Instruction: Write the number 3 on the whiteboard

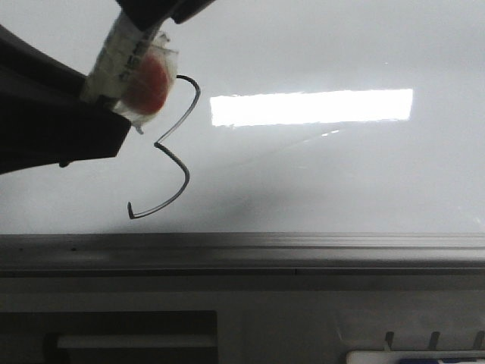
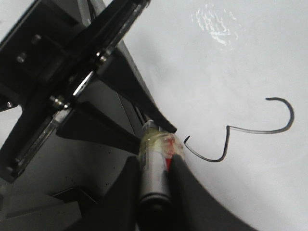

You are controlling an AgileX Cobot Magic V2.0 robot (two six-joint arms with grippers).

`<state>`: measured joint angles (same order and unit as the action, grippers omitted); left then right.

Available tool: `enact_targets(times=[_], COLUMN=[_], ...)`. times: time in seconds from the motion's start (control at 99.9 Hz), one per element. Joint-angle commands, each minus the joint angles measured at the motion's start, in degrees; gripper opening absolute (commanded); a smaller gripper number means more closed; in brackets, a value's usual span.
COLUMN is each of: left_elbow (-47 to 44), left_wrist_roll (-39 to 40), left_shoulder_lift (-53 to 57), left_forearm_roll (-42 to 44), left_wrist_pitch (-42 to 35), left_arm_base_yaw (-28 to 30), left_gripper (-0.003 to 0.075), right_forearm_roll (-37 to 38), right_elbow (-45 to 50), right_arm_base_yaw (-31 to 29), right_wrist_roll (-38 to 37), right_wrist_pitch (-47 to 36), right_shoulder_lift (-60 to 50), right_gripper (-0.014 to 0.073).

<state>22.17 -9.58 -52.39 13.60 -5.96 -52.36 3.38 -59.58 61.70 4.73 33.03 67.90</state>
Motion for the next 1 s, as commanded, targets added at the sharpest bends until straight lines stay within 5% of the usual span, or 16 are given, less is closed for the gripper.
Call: enact_targets(times=[0.0,0.34,0.41,0.5,0.6,0.73,0.991], left_elbow=[1.9,1.9,1.9,1.9,1.9,1.9,1.9], left_wrist_roll=[0.6,0.6,0.8,0.9,0.9,0.9,0.9], left_shoulder_lift=[0.2,0.2,0.2,0.2,0.1,-0.9,-6.9], left_forearm_roll=[-0.9,-0.9,-1.9,-7.7,-23.2,-47.0,-57.5], left_wrist_pitch=[-4.9,-4.9,-4.6,-3.7,-2.7,-2.7,-2.9], left_arm_base_yaw=[-0.2,-0.2,-0.2,-0.2,0.4,1.2,5.8], left_gripper=[-0.0021,-0.0021,-0.0021,-0.0021,-0.0021,-0.0021,-0.0021], right_forearm_roll=[0.2,-0.3,-0.3,-0.3,-0.1,-0.1,-0.1], right_elbow=[-2.0,-2.0,-2.0,-2.0,-2.0,-2.0,-2.0], right_arm_base_yaw=[0.0,0.0,0.0,-0.7,-2.9,-5.4,-5.7], right_wrist_roll=[0.1,0.1,0.1,0.1,0.1,-0.6,-0.6], right_wrist_pitch=[-2.4,-3.3,-4.5,-7.1,-9.5,-9.5,-7.3], right_shoulder_lift=[-1.5,-1.5,-1.5,-1.5,-2.2,-3.0,-3.3], right_gripper=[-0.0061,-0.0027,0.0119,0.0425,0.064,0.0608,0.0545])
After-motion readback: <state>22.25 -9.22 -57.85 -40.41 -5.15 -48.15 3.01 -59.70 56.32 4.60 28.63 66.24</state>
